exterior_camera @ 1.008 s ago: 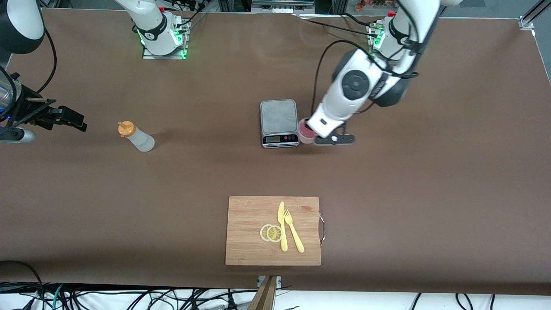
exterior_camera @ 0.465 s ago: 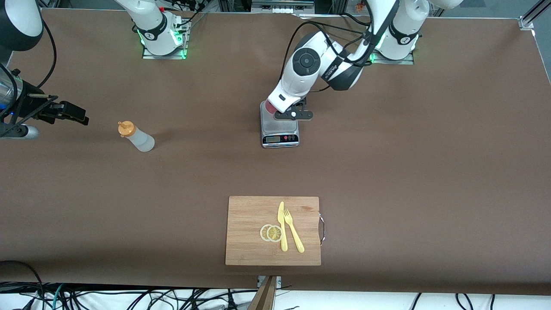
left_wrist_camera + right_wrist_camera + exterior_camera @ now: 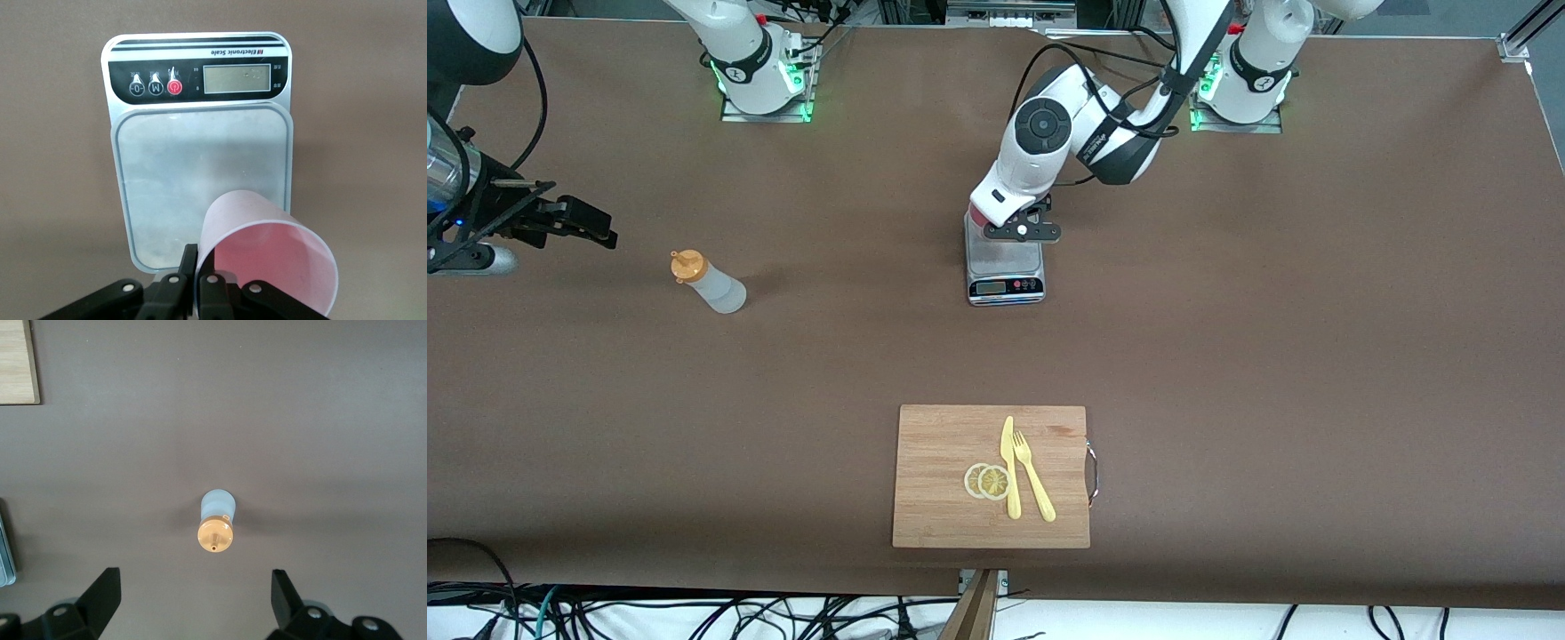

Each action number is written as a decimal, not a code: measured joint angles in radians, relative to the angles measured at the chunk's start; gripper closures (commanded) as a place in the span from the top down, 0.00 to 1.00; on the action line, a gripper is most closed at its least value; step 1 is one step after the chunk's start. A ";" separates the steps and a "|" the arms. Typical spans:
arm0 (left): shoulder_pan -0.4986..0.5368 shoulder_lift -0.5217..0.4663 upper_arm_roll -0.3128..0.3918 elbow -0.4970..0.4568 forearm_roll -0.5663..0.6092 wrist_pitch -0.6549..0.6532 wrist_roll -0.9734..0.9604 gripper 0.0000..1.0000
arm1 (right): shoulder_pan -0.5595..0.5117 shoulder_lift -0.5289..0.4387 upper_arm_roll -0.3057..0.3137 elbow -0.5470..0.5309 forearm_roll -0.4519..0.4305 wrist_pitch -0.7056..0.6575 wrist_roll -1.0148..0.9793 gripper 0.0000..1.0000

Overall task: Add sauce to pink cup with both arms
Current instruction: 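Carry the pink cup with the left gripper onto the scale, then lower the pink cup onto the scale and open the left gripper, then withdraw the left gripper while the right gripper moves toward the bottle, then reach the right gripper around the white squeeze bottle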

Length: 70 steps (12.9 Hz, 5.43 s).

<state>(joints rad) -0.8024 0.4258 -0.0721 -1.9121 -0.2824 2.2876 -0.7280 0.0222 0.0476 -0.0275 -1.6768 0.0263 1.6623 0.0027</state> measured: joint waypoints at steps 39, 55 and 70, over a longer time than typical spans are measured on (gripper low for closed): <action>0.484 -0.286 0.028 0.010 0.017 -0.299 0.032 1.00 | -0.004 0.012 -0.002 0.000 0.000 -0.098 -0.201 1.00; 0.806 -0.607 -0.026 -0.014 0.331 -0.566 0.317 1.00 | -0.008 0.029 -0.246 -0.079 0.296 -0.075 -1.030 1.00; 0.856 -0.510 0.062 0.242 0.283 -0.739 0.563 1.00 | -0.172 0.471 -0.382 -0.197 0.873 -0.237 -2.358 1.00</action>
<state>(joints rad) 0.0538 -0.0841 -0.0099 -1.6704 0.0006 1.5490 -0.1649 -0.1496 0.5183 -0.4099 -1.8737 0.8991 1.4249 -2.3549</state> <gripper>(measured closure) 0.000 0.000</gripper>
